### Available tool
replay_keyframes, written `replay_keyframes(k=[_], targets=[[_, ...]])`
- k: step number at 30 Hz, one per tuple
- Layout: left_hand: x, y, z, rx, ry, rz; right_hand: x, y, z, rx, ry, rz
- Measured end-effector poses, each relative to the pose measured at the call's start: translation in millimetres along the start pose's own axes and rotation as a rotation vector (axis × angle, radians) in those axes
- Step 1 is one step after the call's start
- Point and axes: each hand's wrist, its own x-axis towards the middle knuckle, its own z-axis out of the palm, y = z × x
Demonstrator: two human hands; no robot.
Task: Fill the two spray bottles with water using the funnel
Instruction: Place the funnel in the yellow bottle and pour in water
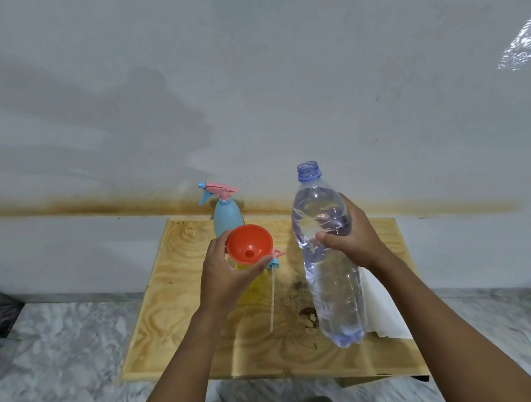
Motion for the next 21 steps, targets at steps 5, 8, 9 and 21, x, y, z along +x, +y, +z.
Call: replay_keyframes(k=[5,8,9,21], targets=[[1,0,0,-0.009,0.006,0.004,-9,3,8,0.038,-0.133,0.112],[1,1,-1,-0.015,0.005,0.005,-14,3,12,-0.024,-0.209,0.17],[1,0,-1,-0.014,0.003,0.004,-16,3,14,-0.029,-0.23,0.192],[1,1,-1,0.007,0.021,0.06,-22,-1,24,-0.122,-0.372,0.42]])
